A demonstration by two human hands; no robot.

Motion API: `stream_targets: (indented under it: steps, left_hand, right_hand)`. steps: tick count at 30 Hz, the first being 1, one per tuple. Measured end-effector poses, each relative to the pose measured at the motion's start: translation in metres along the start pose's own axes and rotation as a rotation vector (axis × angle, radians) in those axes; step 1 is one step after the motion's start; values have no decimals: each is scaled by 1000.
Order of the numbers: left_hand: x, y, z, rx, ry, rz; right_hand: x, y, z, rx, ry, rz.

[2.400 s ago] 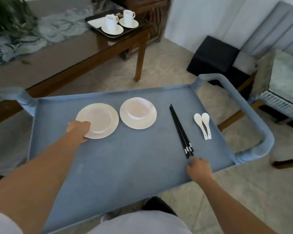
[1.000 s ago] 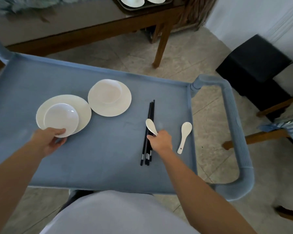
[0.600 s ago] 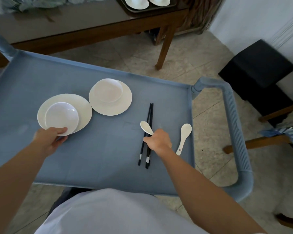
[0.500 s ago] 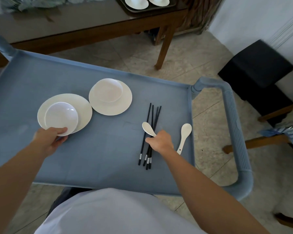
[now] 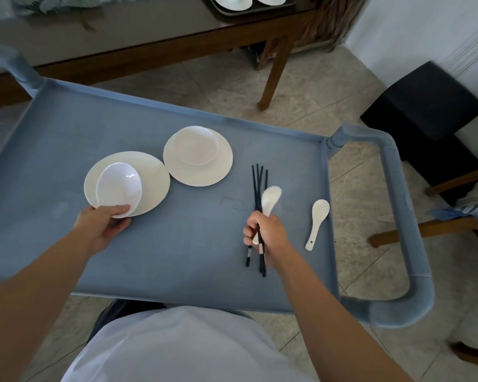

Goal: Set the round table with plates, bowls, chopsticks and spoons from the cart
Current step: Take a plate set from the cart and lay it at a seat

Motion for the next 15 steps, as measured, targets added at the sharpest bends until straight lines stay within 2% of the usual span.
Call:
stream_targets:
  steps: [3,7,10,15]
  left_hand:
    - [3,-4,-2,7,46,35]
    - [4,-7,-9,14,102,51]
    - [0,2,-19,-41,130,77]
    - [-9,41,-51,-207,110,206]
  right_hand:
    - [7,-36,6,-111,67,80]
    - [12,-90,14,36,98,138]
    - [16,-127,14,180,32,30]
    - [26,-202,16,277,78,-138]
Point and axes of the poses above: each hand's wrist, its own x-axis away from the middle knuckle, its own y-axis out of the back of the hand, z = x × y, the point moved 9 cm from there along -x, towards the middle knuckle, and after that the axes turned 13 degrees about x, right-handed, at the moved point
